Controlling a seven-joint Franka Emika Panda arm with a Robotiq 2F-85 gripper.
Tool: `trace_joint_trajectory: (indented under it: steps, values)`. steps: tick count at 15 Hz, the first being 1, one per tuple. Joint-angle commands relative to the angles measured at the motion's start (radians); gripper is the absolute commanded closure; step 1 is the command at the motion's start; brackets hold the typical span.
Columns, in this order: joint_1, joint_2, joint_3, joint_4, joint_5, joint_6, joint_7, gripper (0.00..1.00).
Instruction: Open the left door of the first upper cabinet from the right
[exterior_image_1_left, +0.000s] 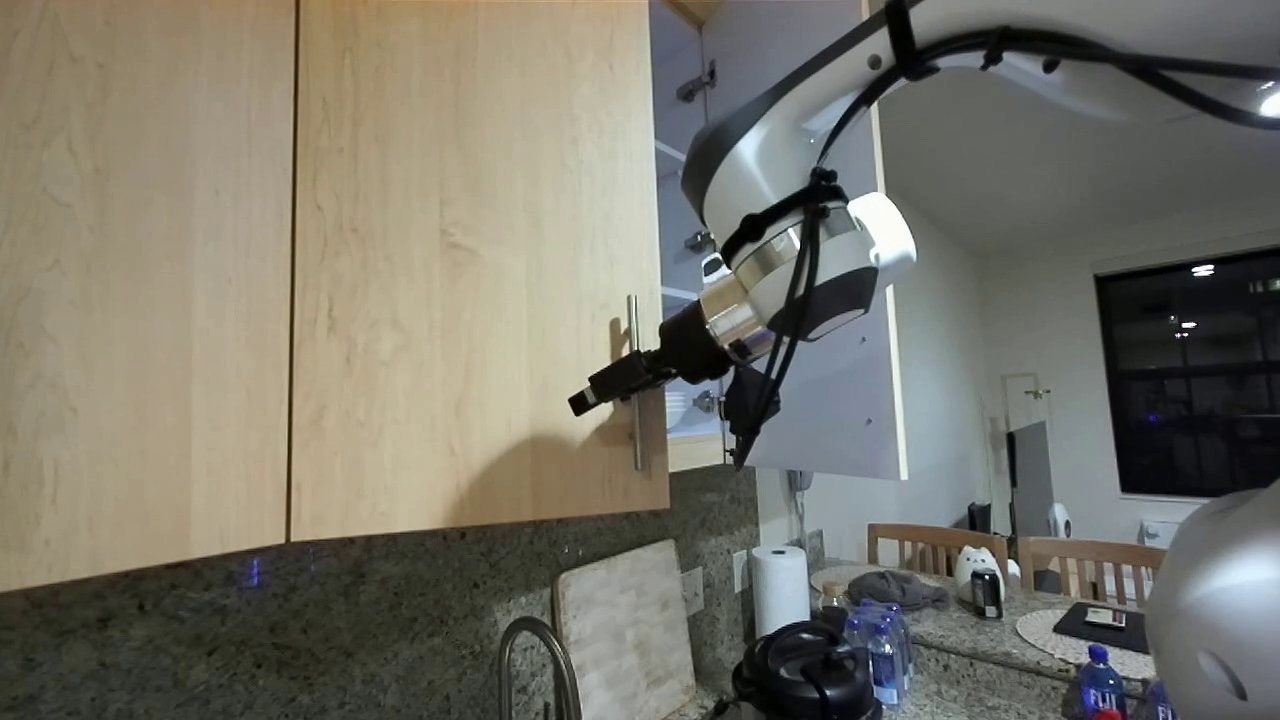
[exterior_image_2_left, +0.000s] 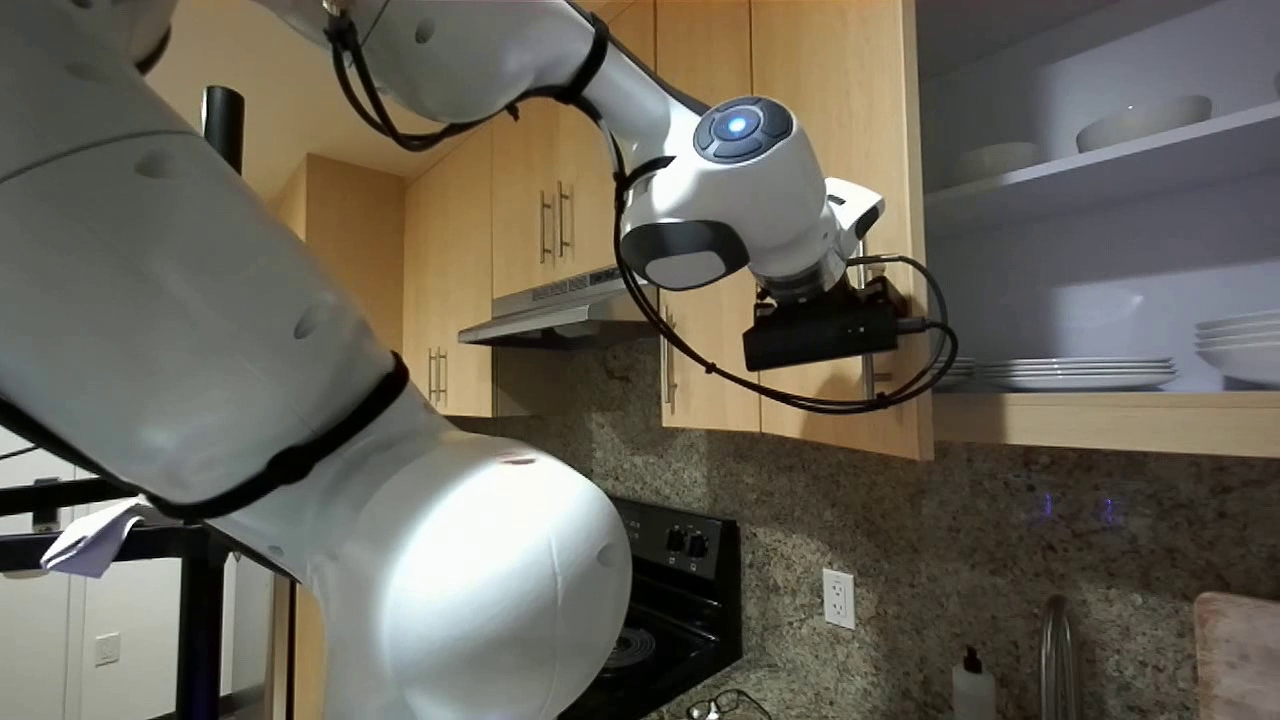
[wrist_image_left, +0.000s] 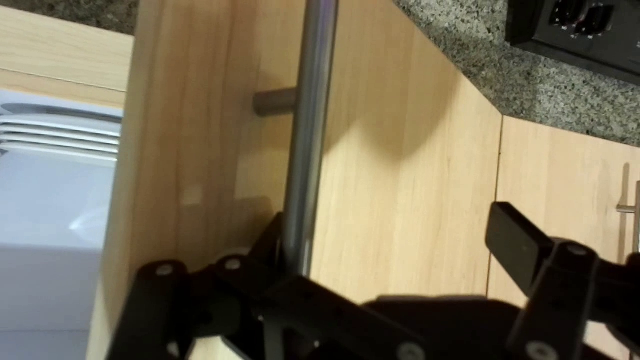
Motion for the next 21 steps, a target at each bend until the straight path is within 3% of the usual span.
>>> trace_joint_trajectory:
  steps: [1, 7, 9, 21]
  values:
    - [0.055, -0.070, 0.031, -0.084, 0.039, -0.008, -0.057, 0.00]
    - [0.089, -0.131, 0.015, -0.138, 0.009, -0.058, -0.083, 0.00]
    - [0.083, -0.078, 0.030, -0.090, 0.019, -0.057, -0.104, 0.00]
    - [0.097, -0.080, 0.081, -0.095, 0.045, -0.026, -0.181, 0.00]
